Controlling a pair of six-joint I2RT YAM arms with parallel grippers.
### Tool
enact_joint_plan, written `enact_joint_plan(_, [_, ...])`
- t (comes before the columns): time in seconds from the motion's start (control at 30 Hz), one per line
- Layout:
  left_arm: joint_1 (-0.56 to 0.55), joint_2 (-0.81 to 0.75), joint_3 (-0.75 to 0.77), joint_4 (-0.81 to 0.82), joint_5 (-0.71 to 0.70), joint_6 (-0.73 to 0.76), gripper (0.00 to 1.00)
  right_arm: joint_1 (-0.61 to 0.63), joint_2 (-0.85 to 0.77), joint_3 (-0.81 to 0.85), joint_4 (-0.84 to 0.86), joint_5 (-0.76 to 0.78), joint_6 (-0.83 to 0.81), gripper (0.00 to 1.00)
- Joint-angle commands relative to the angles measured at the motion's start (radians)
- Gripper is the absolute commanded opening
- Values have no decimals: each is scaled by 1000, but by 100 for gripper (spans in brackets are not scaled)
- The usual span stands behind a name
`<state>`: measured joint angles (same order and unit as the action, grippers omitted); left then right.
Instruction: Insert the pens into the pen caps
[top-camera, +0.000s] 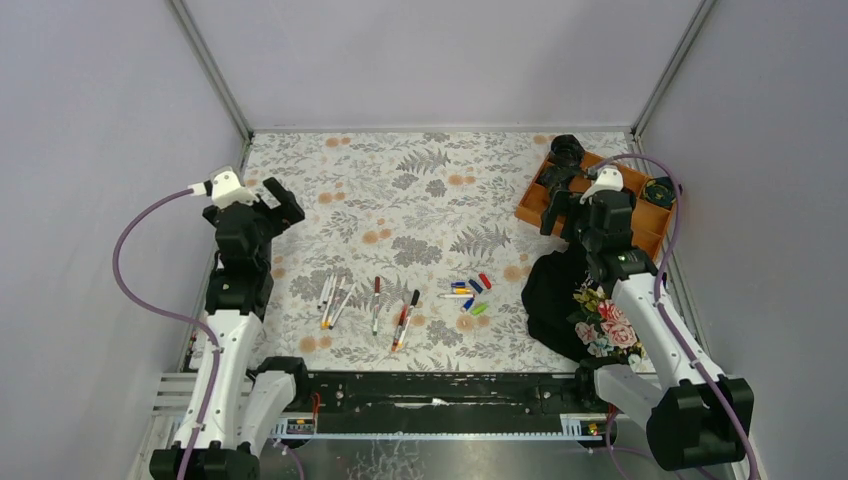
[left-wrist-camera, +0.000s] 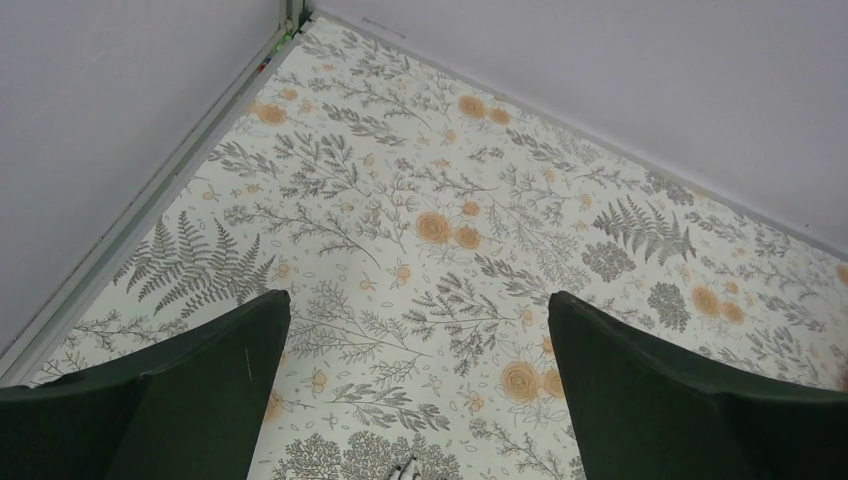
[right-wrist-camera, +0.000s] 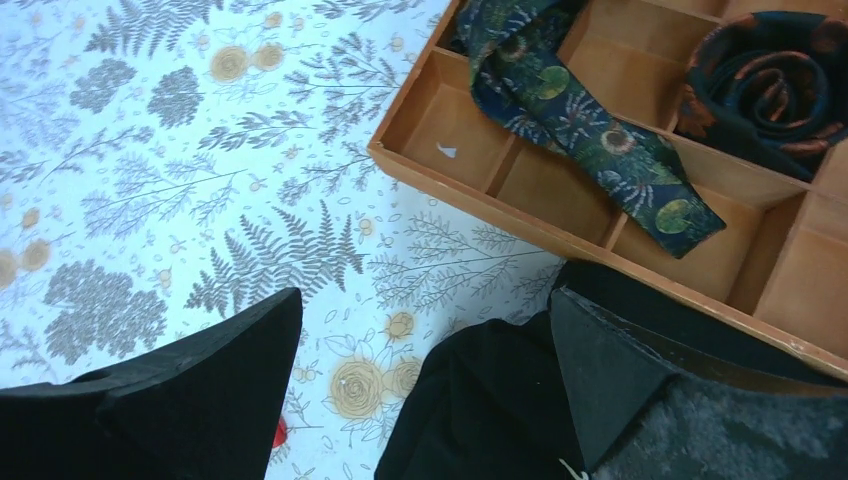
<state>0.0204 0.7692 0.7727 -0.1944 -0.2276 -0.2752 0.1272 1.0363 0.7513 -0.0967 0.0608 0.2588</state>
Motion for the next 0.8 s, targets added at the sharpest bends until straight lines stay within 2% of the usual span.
enact_joint_plan(0.0, [-11,83,27,0,12,-5,100,-4,-51,16,90,-110,-39,99])
enact_joint_plan(0.17, [-73,178,62,-60,33,14,100,-3,-57,26,92,-152,-31,99])
enact_joint_plan(0.27, [-74,204,63,-153,53,-2,100,-3,-66,20,106,-179,-9,99])
enact_joint_plan(0.4, [-75,217,23,-282,94,-130,99,-3,-47,35,97,-277,10,99])
enact_joint_plan(0.53, [-73,193,-100,-289,164,-271,95,-3,-4,54,77,-330,13,99])
enact_joint_plan(0.6, [-73,187,-139,-277,177,-316,85,-4,11,50,81,-339,20,99])
enact_joint_plan(0.7, [-73,199,-166,-275,144,-341,53,-4,19,45,85,-339,29,99])
enact_joint_plan(0.73, [-73,209,-175,-275,138,-346,45,-4,21,43,85,-339,32,99])
enact_joint_plan(0.77, [-74,220,-182,-277,133,-353,42,-3,20,42,86,-340,34,99])
